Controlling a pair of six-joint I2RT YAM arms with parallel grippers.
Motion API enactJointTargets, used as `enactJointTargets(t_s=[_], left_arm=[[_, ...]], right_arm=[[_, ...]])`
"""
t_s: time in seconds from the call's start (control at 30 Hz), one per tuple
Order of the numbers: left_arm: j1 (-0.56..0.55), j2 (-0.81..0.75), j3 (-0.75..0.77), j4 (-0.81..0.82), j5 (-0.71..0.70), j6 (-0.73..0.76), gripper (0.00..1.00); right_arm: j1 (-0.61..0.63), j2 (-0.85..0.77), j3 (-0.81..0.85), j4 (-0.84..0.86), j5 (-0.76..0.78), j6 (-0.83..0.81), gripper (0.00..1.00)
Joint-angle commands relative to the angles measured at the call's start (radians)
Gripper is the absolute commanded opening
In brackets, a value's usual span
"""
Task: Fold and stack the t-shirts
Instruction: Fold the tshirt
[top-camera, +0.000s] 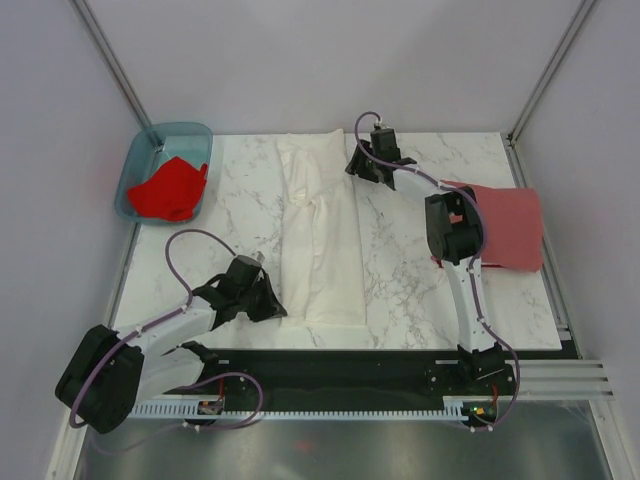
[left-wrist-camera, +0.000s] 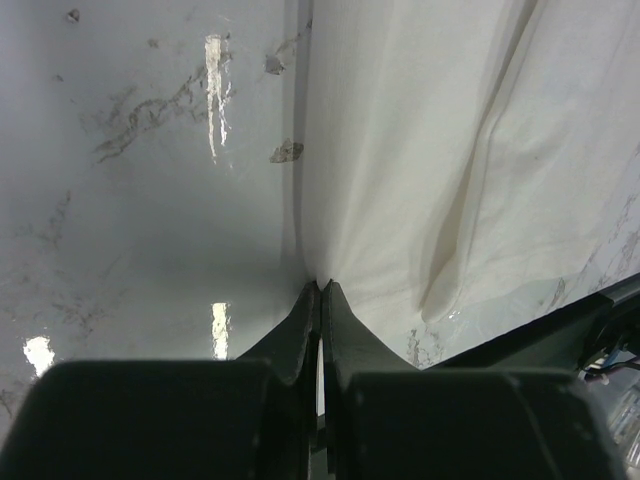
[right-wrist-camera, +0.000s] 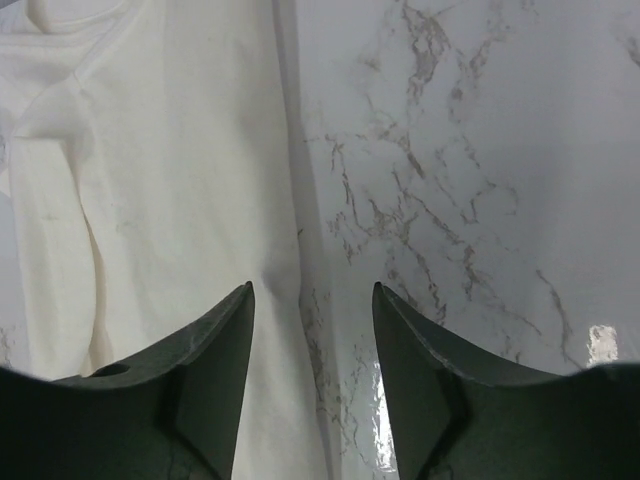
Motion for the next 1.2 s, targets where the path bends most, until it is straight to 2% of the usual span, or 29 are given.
enactJointTargets(t_s=[0.0,0.1,0.2,0.27,0.37,0.47,0.5,0.63,0.7,0.87,1.0,1.1,1.17], left_arm=[[-0.009,-0.014,-0.021,-0.047,0.017,0.02,0.02],[-0.009,-0.034,-0.028,-0.047,0.018,0.019,0.02],[-0.009,-0.068,-0.036,-0.049,0.012,0.014,0.02],[-0.009,-0.073,-0.034,-0.046,0.011,0.019,0.02],[-0.009,-0.062,-0.028,-0.042,0.014,0.023,0.02],[-0.009,-0.053,-0.025,-0.035,0.025,0.031,0.02],[-0.009,-0.056,-0.027,-0.033,0.029,0.034,0.02],[-0.011,-0.085,-0.034,-0.03,0.034,0.027,0.02],[-0.011,-0.097,-0.037,-0.032,0.031,0.023,0.03],[-0.011,-0.097,-0.039,-0.049,0.014,0.016,0.18],[-0.012,-0.094,-0.039,-0.064,0.023,0.008,0.34],[-0.017,-0.117,-0.051,-0.069,0.026,-0.003,0.42],[-0.018,-0.125,-0.051,-0.075,0.019,-0.007,0.43]], right_arm=[[-0.013,-0.098,-0.074,-0.009,-0.005,-0.016,0.62],[-0.007,-0.158,-0.123,-0.005,-0.017,-0.018,0.64],[0.008,-0.267,-0.243,-0.026,-0.022,-0.012,0.67],[0.031,-0.366,-0.369,-0.051,-0.031,0.003,0.67],[0.094,-0.512,-0.554,-0.129,-0.07,0.001,0.58],[0.209,-0.641,-0.683,-0.294,0.089,-0.045,0.57],[0.231,-0.714,-0.734,-0.308,0.09,-0.058,0.58],[0.309,-0.908,-1.074,-0.243,0.108,-0.004,0.59],[0.337,-1.01,-1.154,-0.232,0.102,0.016,0.62],[0.421,-1.173,-1.321,-0.236,0.111,0.091,0.7],[0.453,-1.175,-1.368,-0.21,0.07,0.106,0.63],[0.467,-1.146,-1.395,-0.146,0.032,0.116,0.6],[0.479,-1.131,-1.407,-0.108,0.026,0.126,0.59]])
